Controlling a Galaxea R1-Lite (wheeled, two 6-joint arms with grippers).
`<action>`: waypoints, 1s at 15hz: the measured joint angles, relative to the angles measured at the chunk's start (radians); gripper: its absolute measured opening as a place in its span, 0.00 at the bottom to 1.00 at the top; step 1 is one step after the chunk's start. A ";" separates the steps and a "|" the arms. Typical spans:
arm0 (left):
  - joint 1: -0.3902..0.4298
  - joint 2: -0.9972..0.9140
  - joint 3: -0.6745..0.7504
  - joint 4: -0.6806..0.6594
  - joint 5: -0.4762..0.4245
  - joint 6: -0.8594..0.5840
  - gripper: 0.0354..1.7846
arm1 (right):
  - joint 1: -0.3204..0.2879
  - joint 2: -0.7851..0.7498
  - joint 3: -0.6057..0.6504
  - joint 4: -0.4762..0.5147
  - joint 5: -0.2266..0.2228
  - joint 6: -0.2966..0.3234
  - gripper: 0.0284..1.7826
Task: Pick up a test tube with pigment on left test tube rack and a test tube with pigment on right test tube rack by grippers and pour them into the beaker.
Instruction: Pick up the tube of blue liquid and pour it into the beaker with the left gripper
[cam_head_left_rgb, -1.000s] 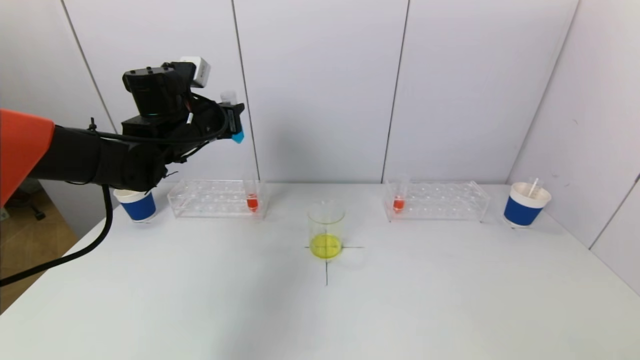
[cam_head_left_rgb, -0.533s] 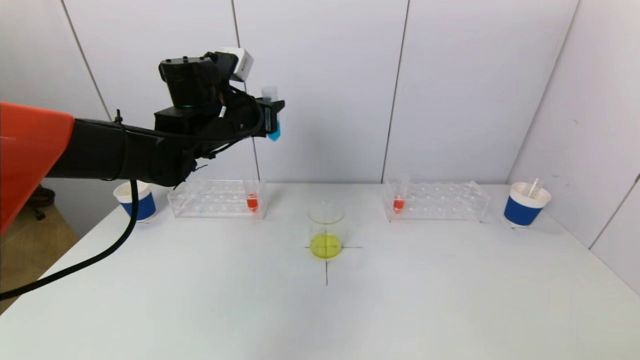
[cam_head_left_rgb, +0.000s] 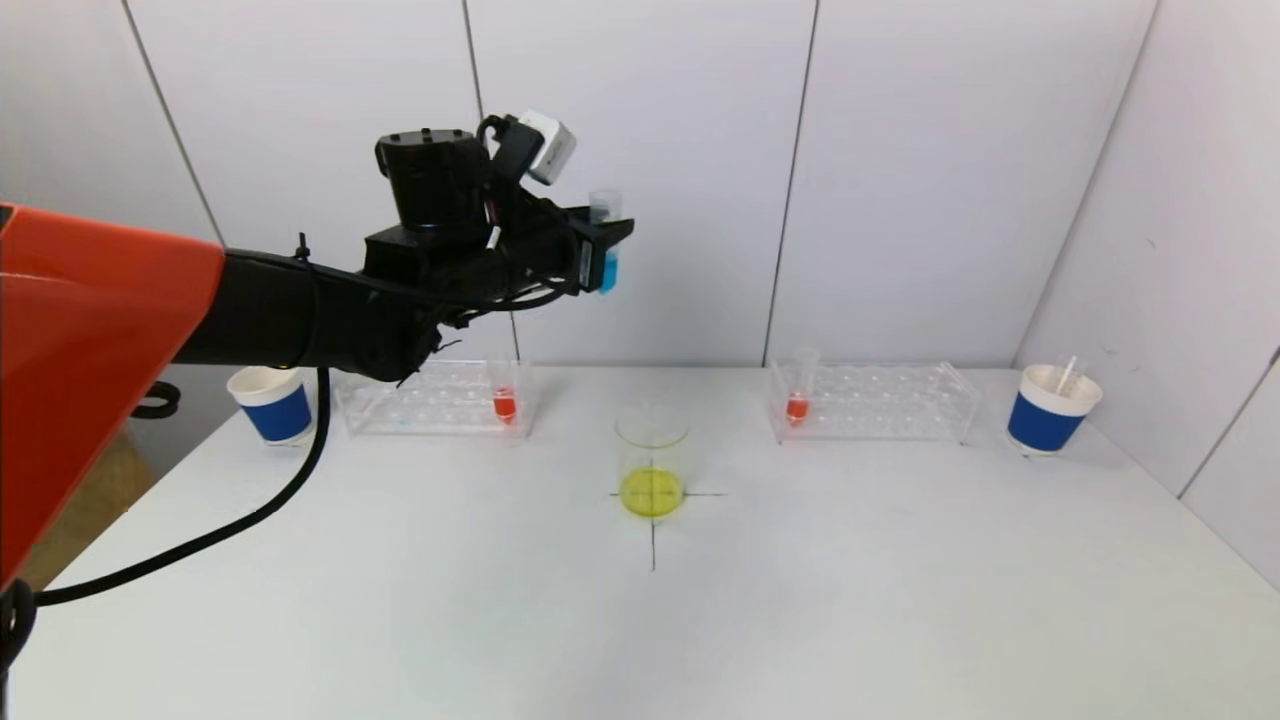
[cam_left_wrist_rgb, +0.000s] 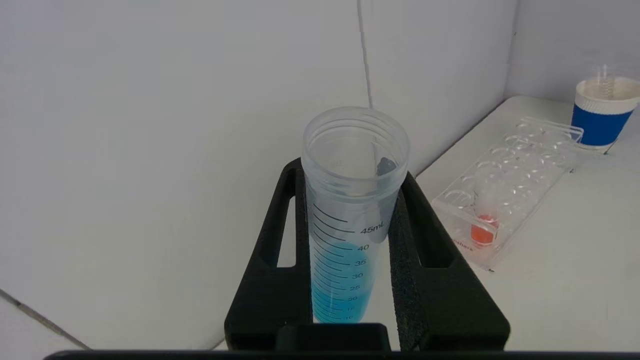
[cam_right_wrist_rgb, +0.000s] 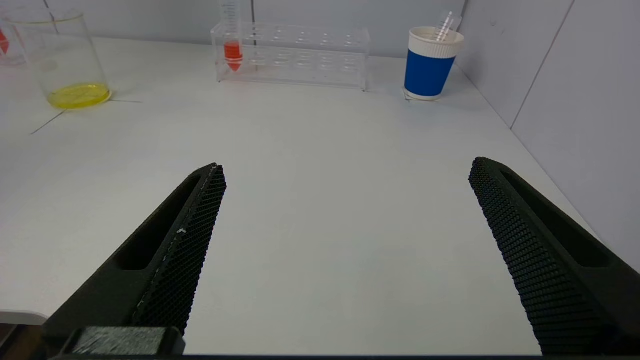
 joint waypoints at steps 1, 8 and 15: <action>-0.005 0.010 -0.009 0.000 -0.011 0.014 0.24 | 0.000 0.000 0.000 0.000 0.000 0.000 0.99; -0.016 0.057 -0.038 0.002 -0.087 0.140 0.24 | 0.000 0.000 0.000 0.000 0.000 0.000 0.99; 0.014 0.069 -0.031 0.000 -0.209 0.369 0.24 | 0.000 0.000 0.000 0.000 0.000 0.000 0.99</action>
